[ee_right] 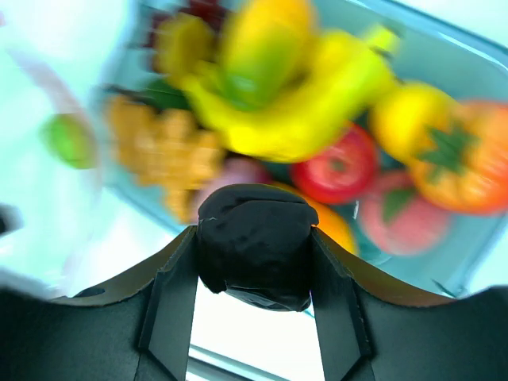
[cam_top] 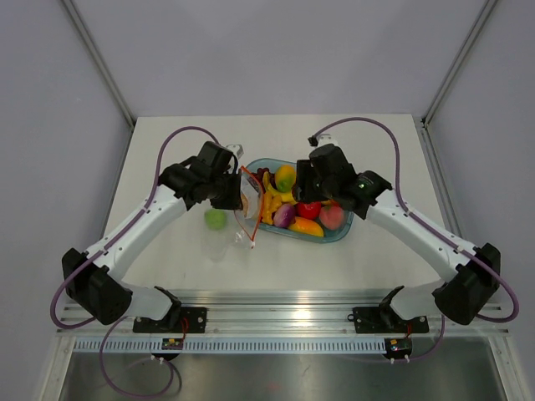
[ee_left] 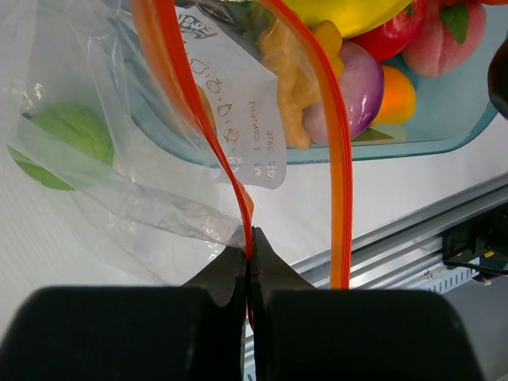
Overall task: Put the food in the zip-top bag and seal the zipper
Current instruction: Pick up the fake fruit from the bin, then place the fake fruit in the zipper food storage bag, then pick up the fake fruit from the bin.
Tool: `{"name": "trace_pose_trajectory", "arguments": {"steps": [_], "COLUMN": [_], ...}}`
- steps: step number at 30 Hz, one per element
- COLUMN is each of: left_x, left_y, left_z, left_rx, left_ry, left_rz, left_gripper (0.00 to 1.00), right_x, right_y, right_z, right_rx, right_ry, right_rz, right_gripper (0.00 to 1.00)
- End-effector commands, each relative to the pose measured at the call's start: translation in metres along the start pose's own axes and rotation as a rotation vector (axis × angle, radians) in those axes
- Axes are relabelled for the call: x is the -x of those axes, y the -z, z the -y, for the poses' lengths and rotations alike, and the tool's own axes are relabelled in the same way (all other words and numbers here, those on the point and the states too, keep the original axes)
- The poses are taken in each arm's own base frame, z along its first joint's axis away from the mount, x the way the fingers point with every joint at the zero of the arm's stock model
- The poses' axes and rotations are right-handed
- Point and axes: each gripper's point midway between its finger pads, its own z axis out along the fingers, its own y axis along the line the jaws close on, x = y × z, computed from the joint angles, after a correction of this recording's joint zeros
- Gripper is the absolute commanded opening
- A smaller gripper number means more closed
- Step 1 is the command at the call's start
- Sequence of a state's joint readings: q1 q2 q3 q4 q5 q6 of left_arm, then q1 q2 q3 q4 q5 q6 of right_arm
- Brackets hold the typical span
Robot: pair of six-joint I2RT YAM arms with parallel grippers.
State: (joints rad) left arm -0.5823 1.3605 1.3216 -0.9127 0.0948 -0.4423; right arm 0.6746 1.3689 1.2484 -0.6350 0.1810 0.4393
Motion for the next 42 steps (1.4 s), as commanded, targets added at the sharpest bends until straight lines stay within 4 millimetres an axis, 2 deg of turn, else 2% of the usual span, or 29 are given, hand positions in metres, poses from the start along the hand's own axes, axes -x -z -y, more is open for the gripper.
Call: {"name": "trace_pose_trajectory", "arguments": {"steps": [1,5,6,7,11,14,15,17,18,19,21,26,28,29,30,31,32,33,34,35,36,37,39,40,42], "left_x": [0.016,0.017,0.017,0.016,0.015,0.017,0.017,0.018,0.019,0.019,0.020,0.020,0.020,0.019,0.019,0.019,0.019,0.020,0.020,0.020,0.021,0.021,0.020,0.020,0.019], "left_y": [0.007,0.011,0.013,0.014,0.016,0.020,0.021,0.023,0.024,0.024,0.026,0.027,0.027,0.026,0.024,0.024,0.024,0.023,0.023,0.023,0.024,0.022,0.021,0.021,0.020], "left_z": [0.013,0.011,0.010,0.009,0.008,0.010,0.011,0.013,0.013,0.015,0.016,0.014,0.014,0.014,0.015,0.015,0.016,0.015,0.016,0.016,0.016,0.015,0.014,0.014,0.013], "left_rx": [-0.043,-0.033,-0.031,-0.026,-0.023,-0.034,-0.040,-0.048,-0.049,-0.055,-0.059,-0.056,-0.057,-0.055,-0.058,-0.060,-0.062,-0.061,-0.062,-0.062,-0.061,-0.059,-0.054,-0.055,-0.052], "left_ry": [-0.004,-0.007,-0.009,-0.010,-0.011,-0.011,-0.011,-0.011,-0.015,-0.014,-0.014,-0.015,-0.015,-0.013,-0.012,-0.012,-0.013,-0.010,-0.012,-0.015,-0.015,-0.015,-0.019,-0.019,-0.018], "left_rz": [0.057,0.069,0.072,0.071,0.074,0.085,0.087,0.092,0.095,0.094,0.099,0.105,0.107,0.103,0.099,0.099,0.097,0.098,0.099,0.099,0.101,0.097,0.095,0.096,0.094], "left_gripper": [0.00,0.00,0.00,0.00,0.00,0.00,0.00,0.00,0.00,0.00,0.00,0.00,0.00,0.00,0.00,0.00,0.00,0.00,0.00,0.00,0.00,0.00,0.00,0.00,0.00], "right_x": [0.028,0.038,0.035,0.039,0.030,0.025,0.018,0.011,0.011,0.011,0.014,0.030,0.033,0.037,0.042,0.040,0.043,0.050,0.042,0.045,0.050,0.039,0.039,0.035,0.032], "right_y": [0.016,0.017,0.011,0.013,0.002,-0.005,-0.011,-0.017,-0.019,-0.017,-0.016,-0.003,-0.004,0.003,0.004,0.003,0.011,0.011,0.007,0.012,0.010,0.004,0.007,0.003,0.002], "right_z": [-0.054,-0.106,-0.113,-0.123,-0.151,-0.160,-0.164,-0.170,-0.169,-0.173,-0.169,-0.148,-0.132,-0.123,-0.111,-0.098,-0.086,-0.066,-0.049,-0.035,-0.012,0.008,0.033,0.059,0.076], "right_rx": [0.127,0.261,0.269,0.290,0.344,0.368,0.378,0.388,0.384,0.387,0.365,0.289,0.214,0.185,0.128,0.082,0.047,-0.023,-0.065,-0.087,-0.129,-0.170,-0.204,-0.253,-0.259], "right_ry": [0.021,0.036,0.048,0.051,0.080,0.088,0.092,0.099,0.104,0.109,0.109,0.112,0.119,0.116,0.112,0.112,0.102,0.075,0.068,0.043,-0.006,-0.017,-0.053,-0.079,-0.088], "right_rz": [0.074,0.088,0.075,0.083,0.047,0.026,0.001,-0.024,-0.027,-0.027,-0.012,0.067,0.096,0.115,0.149,0.154,0.177,0.206,0.191,0.204,0.208,0.182,0.189,0.176,0.150], "right_gripper": [0.42,0.43,0.43,0.43,0.45,0.47,0.48,0.55,0.62,0.75,0.83,0.87,0.87,0.87,0.86,0.85,0.85,0.85,0.85,0.85,0.85,0.85,0.85,0.85,0.90]}}
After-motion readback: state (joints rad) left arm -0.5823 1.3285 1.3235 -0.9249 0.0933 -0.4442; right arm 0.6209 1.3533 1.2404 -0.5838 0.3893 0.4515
